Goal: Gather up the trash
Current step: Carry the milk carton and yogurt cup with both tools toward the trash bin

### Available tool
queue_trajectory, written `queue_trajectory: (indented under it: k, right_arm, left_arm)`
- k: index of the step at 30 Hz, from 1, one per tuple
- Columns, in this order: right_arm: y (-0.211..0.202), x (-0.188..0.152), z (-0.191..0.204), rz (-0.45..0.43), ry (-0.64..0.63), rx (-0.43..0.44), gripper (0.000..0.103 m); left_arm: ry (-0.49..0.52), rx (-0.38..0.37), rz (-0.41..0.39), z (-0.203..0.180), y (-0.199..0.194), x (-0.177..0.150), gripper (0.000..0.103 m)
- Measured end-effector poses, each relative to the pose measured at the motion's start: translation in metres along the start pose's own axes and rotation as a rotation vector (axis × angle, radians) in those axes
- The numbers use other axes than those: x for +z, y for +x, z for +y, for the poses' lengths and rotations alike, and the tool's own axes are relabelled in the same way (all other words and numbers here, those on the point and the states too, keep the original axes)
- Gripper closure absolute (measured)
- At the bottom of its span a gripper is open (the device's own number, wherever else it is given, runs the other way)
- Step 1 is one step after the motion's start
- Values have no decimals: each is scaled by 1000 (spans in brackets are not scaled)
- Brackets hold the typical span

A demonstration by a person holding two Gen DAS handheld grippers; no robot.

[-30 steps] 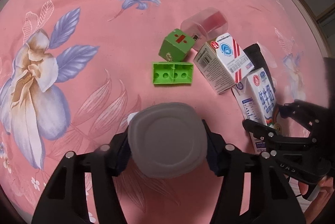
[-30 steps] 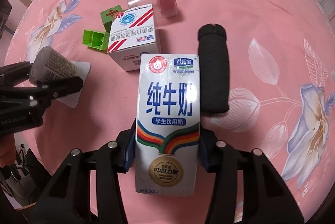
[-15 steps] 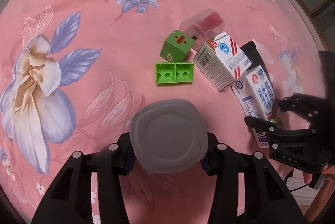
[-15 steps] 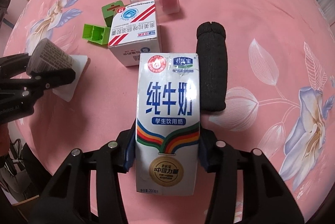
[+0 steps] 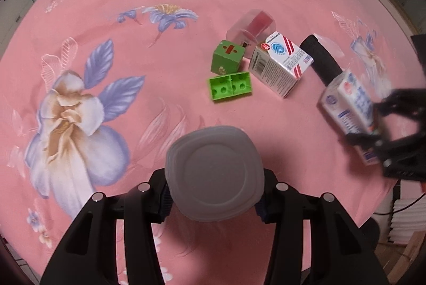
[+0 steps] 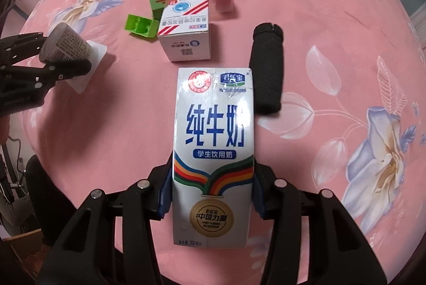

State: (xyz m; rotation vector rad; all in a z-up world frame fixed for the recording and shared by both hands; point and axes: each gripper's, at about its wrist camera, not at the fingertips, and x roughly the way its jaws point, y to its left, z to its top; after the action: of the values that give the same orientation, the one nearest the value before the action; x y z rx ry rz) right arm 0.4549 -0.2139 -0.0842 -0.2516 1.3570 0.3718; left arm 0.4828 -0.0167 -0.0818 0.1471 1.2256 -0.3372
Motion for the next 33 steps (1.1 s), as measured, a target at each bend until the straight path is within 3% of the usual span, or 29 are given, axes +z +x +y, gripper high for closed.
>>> queue_trajectory:
  k: [9, 19, 33]
  right_arm:
    - [-32, -14, 10, -18, -50, -40, 54]
    - [-72, -48, 41, -43, -159, -47, 54]
    - [-103, -117, 92, -35, -286, -40, 54]
  left_arm:
    - [122, 123, -22, -1, -28, -24, 53]
    - [232, 186, -60, -11, -63, -55, 53]
    - [427, 131, -119, -55, -110, -136, 53]
